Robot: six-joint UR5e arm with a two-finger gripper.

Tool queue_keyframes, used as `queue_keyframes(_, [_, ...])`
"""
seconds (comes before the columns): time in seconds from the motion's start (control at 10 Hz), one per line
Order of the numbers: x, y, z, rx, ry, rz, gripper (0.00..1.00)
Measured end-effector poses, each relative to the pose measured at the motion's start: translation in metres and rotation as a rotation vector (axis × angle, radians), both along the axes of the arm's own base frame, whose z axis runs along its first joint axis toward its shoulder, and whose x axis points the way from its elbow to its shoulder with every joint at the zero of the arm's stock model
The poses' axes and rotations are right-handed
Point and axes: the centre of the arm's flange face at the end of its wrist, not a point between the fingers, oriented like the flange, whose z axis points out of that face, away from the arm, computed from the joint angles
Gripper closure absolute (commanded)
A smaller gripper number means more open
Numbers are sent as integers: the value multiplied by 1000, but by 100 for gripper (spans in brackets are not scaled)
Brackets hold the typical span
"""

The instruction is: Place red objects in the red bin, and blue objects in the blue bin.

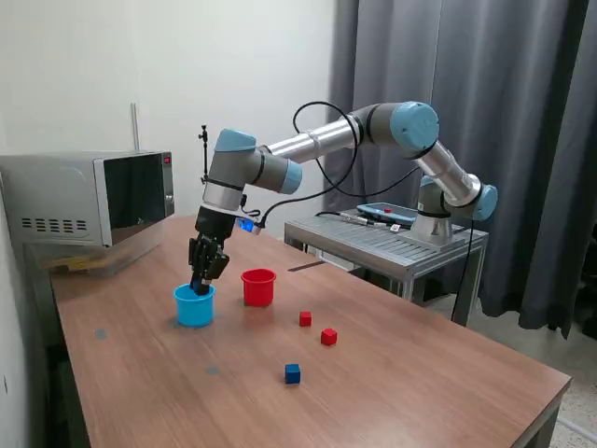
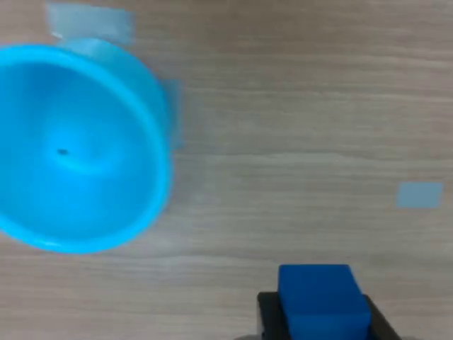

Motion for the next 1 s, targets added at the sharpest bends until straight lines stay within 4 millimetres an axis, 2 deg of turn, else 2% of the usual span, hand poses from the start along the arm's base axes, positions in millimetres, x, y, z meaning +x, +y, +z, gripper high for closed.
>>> queue_keyframes(0.2, [14, 21, 13, 10, -7, -39, 100])
queue_keyframes(0.5, [30, 49, 10, 7, -33, -81, 100])
queue_keyframes(1.0, [35, 81, 7, 1, -29, -122, 100])
